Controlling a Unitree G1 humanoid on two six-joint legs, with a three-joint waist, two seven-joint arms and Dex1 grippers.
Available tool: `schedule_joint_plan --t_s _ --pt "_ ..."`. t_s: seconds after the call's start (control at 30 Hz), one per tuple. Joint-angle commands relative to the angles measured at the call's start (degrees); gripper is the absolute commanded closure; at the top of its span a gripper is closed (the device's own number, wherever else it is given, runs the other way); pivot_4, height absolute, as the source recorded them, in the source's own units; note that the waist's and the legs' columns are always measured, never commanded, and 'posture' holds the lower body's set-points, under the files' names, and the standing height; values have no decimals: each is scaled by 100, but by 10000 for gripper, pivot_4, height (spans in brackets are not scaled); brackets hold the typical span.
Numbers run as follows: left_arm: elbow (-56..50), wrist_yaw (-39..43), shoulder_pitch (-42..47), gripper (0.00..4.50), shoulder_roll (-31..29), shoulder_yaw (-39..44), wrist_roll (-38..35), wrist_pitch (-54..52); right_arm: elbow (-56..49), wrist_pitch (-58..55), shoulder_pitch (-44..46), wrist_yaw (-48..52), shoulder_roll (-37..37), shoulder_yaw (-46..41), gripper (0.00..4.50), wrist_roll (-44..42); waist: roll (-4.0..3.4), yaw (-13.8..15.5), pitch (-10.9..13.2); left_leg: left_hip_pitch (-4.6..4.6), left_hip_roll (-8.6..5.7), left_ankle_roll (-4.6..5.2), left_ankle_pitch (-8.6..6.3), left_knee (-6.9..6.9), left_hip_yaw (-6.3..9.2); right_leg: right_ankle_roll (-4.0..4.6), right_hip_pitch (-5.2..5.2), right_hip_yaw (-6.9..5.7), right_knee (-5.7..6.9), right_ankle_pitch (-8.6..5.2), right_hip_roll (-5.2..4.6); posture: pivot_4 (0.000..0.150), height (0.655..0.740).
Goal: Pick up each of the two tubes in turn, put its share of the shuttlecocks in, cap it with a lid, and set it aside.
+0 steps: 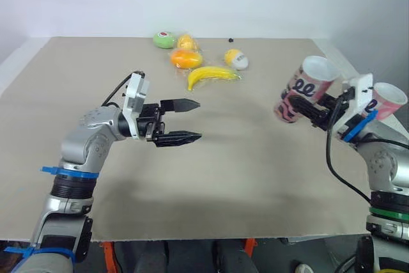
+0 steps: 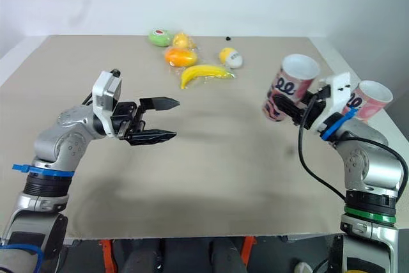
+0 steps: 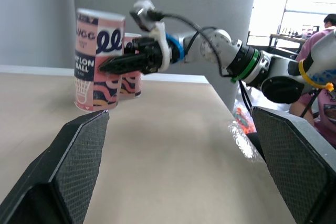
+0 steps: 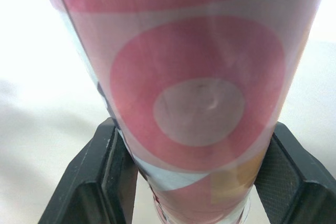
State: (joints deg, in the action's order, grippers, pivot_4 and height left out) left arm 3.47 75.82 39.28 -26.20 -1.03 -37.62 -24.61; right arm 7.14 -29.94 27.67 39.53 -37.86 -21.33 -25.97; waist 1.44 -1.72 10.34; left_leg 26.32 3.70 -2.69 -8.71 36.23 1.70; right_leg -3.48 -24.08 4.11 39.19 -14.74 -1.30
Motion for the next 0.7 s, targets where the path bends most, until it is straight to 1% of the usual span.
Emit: schedule_joint_plan --t_s 0.03,0.1,0.27,0.37,0.4,0.57,0.7 --pt "110 107 156 0 62 -44 102 208 119 183 -6 -265 -14 -185 14914 49 -2 -1 -1 0 0 0 0 0 -1 0 0 1 0 0 0 1500 6895" --pt "215 170 195 0 107 -72 127 250 247 97 -2 -363 55 -211 14914 -30 -4 -1 0 0 0 0 0 0 -1 0 0 2 0 0 0 1500 6895" --pt "459 331 283 0 135 -125 252 370 530 148 -26 -407 62 -20 14914 93 -5 2 0 1 -3 0 0 1 -2 -3 2 2 0 0 -2 1500 6895" --pt "522 357 325 0 158 -102 278 384 535 -47 -148 -230 33 26 4577 -17 -6 2 0 1 -3 0 0 2 -1 -3 2 2 0 0 -2 1500 6895" --pt "520 362 324 0 162 -100 283 384 467 -94 -210 -154 17 54 284 -45 -5 3 0 1 -3 0 0 2 -1 -3 2 2 0 0 -2 1500 6895" --pt "510 380 298 0 188 -111 278 380 301 -250 -346 -66 -75 97 284 -41 -7 3 0 1 -3 0 0 2 -1 -3 4 2 0 0 -2 1500 6895" --pt "530 378 299 0 228 -115 291 387 47 -430 -564 243 -185 143 284 -143 -8 3 -1 0 -3 1 1 3 -1 -7 4 2 0 0 -2 1500 6895"
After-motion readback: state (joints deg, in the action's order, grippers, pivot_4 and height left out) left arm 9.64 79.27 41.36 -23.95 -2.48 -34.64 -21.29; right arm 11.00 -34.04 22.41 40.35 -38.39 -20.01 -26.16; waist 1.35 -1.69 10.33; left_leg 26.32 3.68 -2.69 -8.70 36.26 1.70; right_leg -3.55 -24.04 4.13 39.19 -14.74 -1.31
